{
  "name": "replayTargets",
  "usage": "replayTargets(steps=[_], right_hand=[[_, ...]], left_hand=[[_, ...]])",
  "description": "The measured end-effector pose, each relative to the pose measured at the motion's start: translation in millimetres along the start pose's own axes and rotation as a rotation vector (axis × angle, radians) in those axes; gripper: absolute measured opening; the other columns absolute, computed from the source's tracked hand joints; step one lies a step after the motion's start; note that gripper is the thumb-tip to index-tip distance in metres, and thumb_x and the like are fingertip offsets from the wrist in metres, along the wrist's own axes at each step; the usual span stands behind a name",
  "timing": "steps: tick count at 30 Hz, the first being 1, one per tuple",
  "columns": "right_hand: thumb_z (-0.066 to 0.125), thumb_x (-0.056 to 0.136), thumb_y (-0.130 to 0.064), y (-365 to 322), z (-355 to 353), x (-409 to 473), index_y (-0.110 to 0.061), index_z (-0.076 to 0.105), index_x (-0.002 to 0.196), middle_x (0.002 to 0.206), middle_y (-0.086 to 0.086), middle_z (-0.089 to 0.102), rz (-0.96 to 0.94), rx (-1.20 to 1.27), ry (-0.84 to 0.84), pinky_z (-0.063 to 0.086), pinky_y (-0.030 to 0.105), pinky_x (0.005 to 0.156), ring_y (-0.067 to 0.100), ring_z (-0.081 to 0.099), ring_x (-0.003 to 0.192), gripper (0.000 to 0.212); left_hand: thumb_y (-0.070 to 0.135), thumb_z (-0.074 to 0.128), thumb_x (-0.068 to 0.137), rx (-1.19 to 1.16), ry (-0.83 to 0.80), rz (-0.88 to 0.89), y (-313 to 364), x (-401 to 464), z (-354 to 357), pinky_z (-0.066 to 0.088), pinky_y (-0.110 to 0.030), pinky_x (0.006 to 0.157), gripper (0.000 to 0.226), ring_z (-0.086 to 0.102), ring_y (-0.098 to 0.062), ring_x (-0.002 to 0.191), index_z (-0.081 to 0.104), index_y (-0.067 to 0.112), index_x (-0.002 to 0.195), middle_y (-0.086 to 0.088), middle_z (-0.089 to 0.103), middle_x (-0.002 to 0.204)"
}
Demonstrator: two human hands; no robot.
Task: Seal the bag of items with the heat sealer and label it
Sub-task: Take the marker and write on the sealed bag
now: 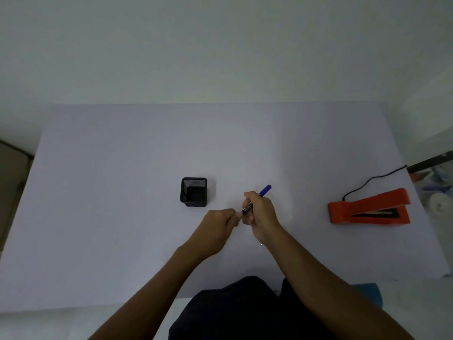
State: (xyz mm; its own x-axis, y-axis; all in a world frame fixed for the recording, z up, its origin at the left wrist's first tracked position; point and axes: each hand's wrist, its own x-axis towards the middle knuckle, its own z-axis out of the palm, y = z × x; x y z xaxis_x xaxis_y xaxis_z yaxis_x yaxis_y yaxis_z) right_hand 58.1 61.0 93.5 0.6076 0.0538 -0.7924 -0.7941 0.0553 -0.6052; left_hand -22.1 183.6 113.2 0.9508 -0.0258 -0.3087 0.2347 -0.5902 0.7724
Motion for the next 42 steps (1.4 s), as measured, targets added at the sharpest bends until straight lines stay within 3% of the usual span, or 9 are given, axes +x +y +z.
replayTargets(steps=[5, 9, 13, 17, 20, 22, 29, 34, 42], right_hand=[[0.059, 0.091, -0.02, -1, 1, 6, -0.009, 0.05, 0.06, 0.053, 0.003, 0.044, -0.001, -0.047, -0.009, 0.032, 0.029, 0.047, 0.017, 0.035, 0.044, 0.034], [0.056, 0.092, -0.022, 2, 16, 18, -0.01, 0.052, 0.064, 0.061, 0.006, 0.052, 0.01, -0.14, 0.114, 0.041, 0.028, 0.046, 0.019, 0.046, 0.048, 0.03], [0.055, 0.091, -0.016, 4, 24, 24, -0.008, 0.053, 0.068, 0.066, 0.005, 0.053, 0.021, -0.074, 0.192, 0.043, 0.029, 0.049, 0.019, 0.048, 0.055, 0.025], [0.051, 0.092, -0.013, 1, 28, 35, -0.005, 0.055, 0.072, 0.067, 0.004, 0.055, 0.016, -0.045, 0.269, 0.042, 0.03, 0.051, 0.021, 0.05, 0.057, 0.022], [0.046, 0.095, -0.022, -10, -8, 67, 0.004, 0.061, 0.09, 0.084, 0.011, 0.059, 0.008, -0.136, 0.496, 0.054, 0.039, 0.067, 0.033, 0.064, 0.075, 0.03], [0.047, 0.094, -0.021, -20, -37, 76, 0.002, 0.059, 0.088, 0.081, 0.012, 0.06, -0.053, -0.135, 0.544, 0.051, 0.037, 0.06, 0.031, 0.061, 0.067, 0.027], [0.053, 0.093, -0.022, -18, -34, 43, -0.006, 0.053, 0.059, 0.057, 0.004, 0.052, -0.183, -0.176, 0.331, 0.038, 0.027, 0.046, 0.02, 0.045, 0.047, 0.037], [0.059, 0.092, -0.024, 15, -23, 36, -0.008, 0.054, 0.055, 0.044, -0.002, 0.049, -0.157, -0.264, 0.21, 0.036, 0.025, 0.044, 0.016, 0.043, 0.041, 0.04], [0.061, 0.091, -0.023, 30, -30, 38, -0.007, 0.056, 0.057, 0.042, -0.002, 0.048, -0.14, -0.368, 0.162, 0.037, 0.025, 0.044, 0.014, 0.044, 0.037, 0.038]], left_hand=[[0.029, 0.042, 0.105, -1.052, -0.194, -0.502, 11, -4, 2, 0.039, -0.025, 0.057, 0.038, 0.036, -0.013, 0.054, 0.06, 0.007, 0.079, -0.002, 0.039, 0.059], [0.027, 0.042, 0.105, -1.276, -0.164, -0.611, 11, -3, 3, 0.038, -0.024, 0.055, 0.037, 0.035, -0.012, 0.055, 0.061, 0.007, 0.08, -0.003, 0.037, 0.061], [0.028, 0.041, 0.105, -1.167, -0.115, -0.616, 10, 0, 3, 0.039, -0.024, 0.055, 0.039, 0.036, -0.012, 0.053, 0.06, 0.007, 0.079, -0.004, 0.039, 0.059], [0.031, 0.042, 0.104, -0.686, -0.052, -0.49, 12, 5, -7, 0.045, -0.029, 0.063, 0.045, 0.043, -0.015, 0.052, 0.06, 0.007, 0.071, -0.002, 0.047, 0.054], [0.03, 0.047, 0.102, -0.284, -0.053, -0.235, 15, -10, -18, 0.045, -0.015, 0.061, 0.04, 0.05, -0.006, 0.051, 0.059, 0.011, 0.069, 0.005, 0.054, 0.056], [0.026, 0.052, 0.1, -0.147, -0.032, -0.187, 7, -20, -21, 0.043, -0.008, 0.06, 0.031, 0.056, -0.001, 0.055, 0.068, 0.014, 0.076, 0.007, 0.063, 0.065], [0.017, 0.067, 0.092, 0.11, 0.196, -0.332, -69, -2, 2, 0.051, -0.026, 0.082, 0.018, 0.069, -0.022, 0.085, 0.077, 0.006, 0.101, -0.008, 0.076, 0.096], [0.01, 0.063, 0.089, 0.321, 0.199, -0.362, -106, 13, 22, 0.046, -0.027, 0.067, 0.016, 0.056, -0.018, 0.068, 0.076, 0.001, 0.086, -0.014, 0.071, 0.084], [0.016, 0.059, 0.089, 0.397, 0.136, -0.406, -136, 18, 34, 0.042, -0.022, 0.065, 0.018, 0.066, -0.021, 0.08, 0.077, 0.014, 0.09, -0.004, 0.072, 0.091]])
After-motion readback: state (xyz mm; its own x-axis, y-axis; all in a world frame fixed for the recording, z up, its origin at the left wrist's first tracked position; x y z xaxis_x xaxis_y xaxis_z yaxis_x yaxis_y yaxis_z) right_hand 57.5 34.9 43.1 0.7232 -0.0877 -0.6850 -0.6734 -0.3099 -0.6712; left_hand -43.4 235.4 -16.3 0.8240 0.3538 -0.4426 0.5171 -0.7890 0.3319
